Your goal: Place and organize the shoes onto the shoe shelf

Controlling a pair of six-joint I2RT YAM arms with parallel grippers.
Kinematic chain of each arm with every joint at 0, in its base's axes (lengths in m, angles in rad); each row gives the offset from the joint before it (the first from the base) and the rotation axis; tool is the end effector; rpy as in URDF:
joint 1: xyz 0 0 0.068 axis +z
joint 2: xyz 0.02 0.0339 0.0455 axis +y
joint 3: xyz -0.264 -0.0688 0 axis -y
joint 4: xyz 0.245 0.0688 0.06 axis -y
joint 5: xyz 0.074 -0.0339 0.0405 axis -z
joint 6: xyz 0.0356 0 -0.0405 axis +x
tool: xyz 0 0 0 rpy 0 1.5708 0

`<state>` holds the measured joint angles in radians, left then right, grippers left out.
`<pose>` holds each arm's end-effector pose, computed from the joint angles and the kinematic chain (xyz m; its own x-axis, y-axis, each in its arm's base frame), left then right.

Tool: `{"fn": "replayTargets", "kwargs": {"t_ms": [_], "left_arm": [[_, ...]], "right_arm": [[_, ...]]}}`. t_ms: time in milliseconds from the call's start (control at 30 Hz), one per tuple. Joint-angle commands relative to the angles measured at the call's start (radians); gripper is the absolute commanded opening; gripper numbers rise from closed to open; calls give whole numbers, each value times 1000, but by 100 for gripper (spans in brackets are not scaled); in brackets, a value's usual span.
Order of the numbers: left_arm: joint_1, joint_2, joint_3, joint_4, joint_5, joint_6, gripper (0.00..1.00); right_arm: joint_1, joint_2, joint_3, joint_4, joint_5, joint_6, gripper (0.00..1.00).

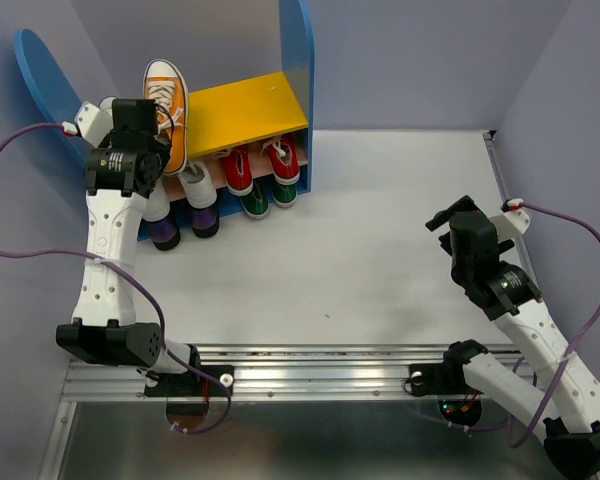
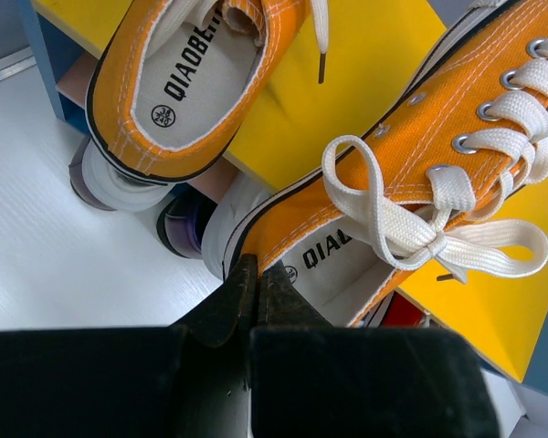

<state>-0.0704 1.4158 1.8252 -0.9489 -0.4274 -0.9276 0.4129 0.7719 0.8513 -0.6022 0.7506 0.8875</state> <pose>0.2718 -0.0044 0.4722 -0.0747 -0.7247 -0.6850 -0.5844 0.5884 -0.5588 0.1535 0.0407 0.3269 -0.0965 0.5768 -0.8111 0.5112 0.7280 0.4569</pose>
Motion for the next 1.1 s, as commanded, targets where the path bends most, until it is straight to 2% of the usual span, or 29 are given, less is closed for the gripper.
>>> {"fn": "replayTargets", "kwargs": {"t_ms": [0, 500, 533, 567, 600, 633, 700, 767, 800, 933, 1067], "left_arm": [[4, -51, -1, 101, -70, -94, 0], [21, -20, -89, 183, -44, -129, 0], [24, -18, -92, 194, -43, -117, 5], [26, -15, -95, 203, -21, -99, 14], [29, -15, -96, 208, -13, -94, 25], [30, -14, -96, 214, -7, -90, 42], [34, -15, -99, 228, 6, -73, 55], [35, -21, -102, 236, 12, -63, 62], [37, -26, -103, 243, 13, -51, 69], [46, -40, -83, 266, 19, -17, 73], [46, -75, -76, 353, 58, 108, 75]], "right_arm": [[-3, -6, 2, 2, 12, 14, 100], [-3, -19, 3, 1, 12, 7, 100], [-3, -17, 3, 1, 10, 7, 100], [-3, -19, 3, 1, 10, 7, 100], [-3, -19, 3, 2, 10, 7, 100], [-3, -19, 3, 2, 10, 7, 100], [-3, -28, 2, 2, 13, 7, 100], [-3, -31, 2, 2, 15, 4, 100], [-3, -33, 2, 1, 18, 1, 100], [-3, -40, -1, 1, 16, -2, 100], [-3, -28, 2, 1, 4, 1, 100]]}}
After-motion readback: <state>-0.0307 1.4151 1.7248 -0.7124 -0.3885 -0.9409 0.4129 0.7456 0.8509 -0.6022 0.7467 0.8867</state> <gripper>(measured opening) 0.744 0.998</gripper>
